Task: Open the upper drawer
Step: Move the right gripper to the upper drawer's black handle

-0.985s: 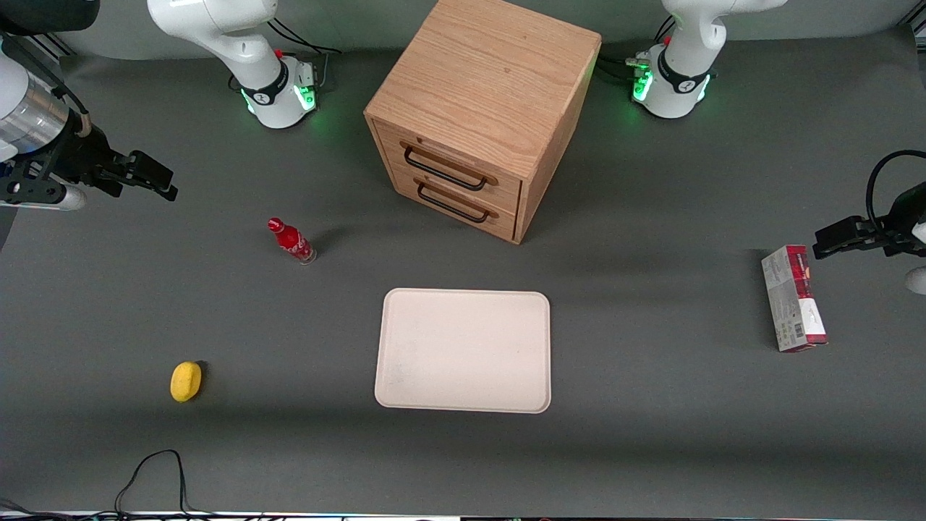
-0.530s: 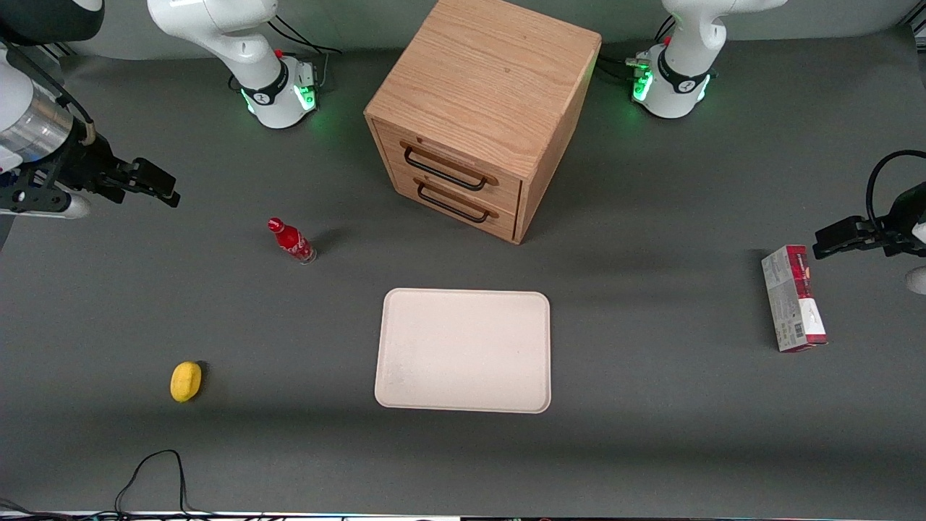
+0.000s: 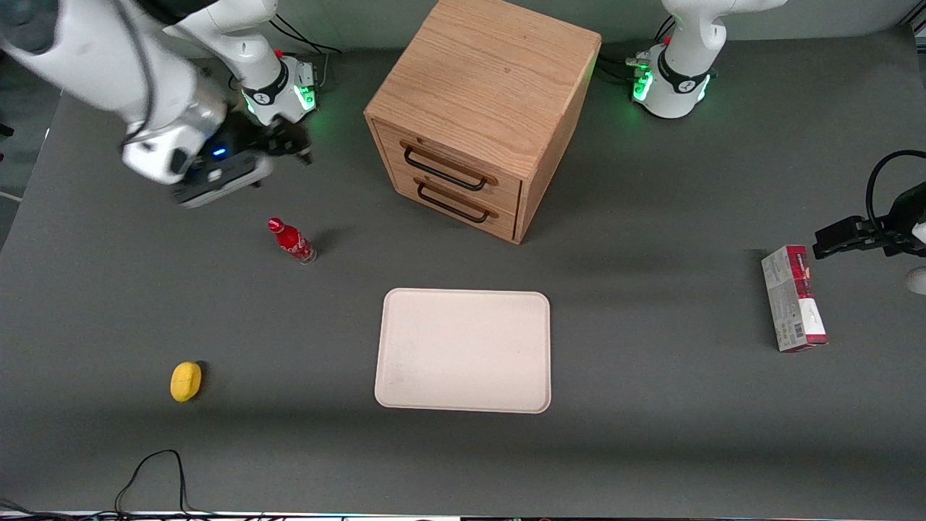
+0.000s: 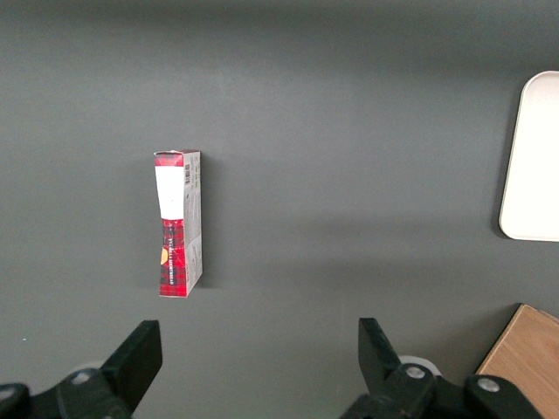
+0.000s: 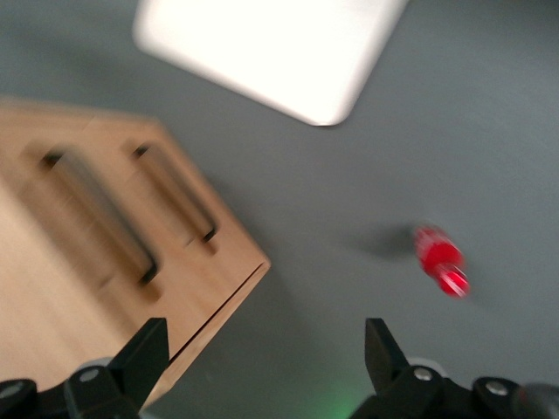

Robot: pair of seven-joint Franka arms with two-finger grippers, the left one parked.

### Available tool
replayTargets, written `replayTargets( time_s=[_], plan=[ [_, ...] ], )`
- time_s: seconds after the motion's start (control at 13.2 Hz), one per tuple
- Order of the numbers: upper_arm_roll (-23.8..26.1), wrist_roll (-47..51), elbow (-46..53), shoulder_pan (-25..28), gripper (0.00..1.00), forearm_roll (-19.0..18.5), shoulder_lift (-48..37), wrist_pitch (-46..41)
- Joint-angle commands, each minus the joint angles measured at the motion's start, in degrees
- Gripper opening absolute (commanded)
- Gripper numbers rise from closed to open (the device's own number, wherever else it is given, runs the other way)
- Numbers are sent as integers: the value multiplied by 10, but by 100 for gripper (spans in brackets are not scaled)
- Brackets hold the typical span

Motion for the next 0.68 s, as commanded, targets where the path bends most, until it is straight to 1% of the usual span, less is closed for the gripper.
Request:
replayTargets(
  time_s=[0.0, 0.08, 0.23, 0.3, 0.61],
  plan=[
    [69, -141, 35, -4, 100, 30, 43, -19],
    [90, -143, 37, -2, 100, 38, 56, -11],
    [113, -144, 49, 0, 100, 48, 98, -9],
    [126, -144, 57, 1, 100, 47, 115, -4],
    [131, -146, 54, 17, 100, 38, 175, 51]
  ],
)
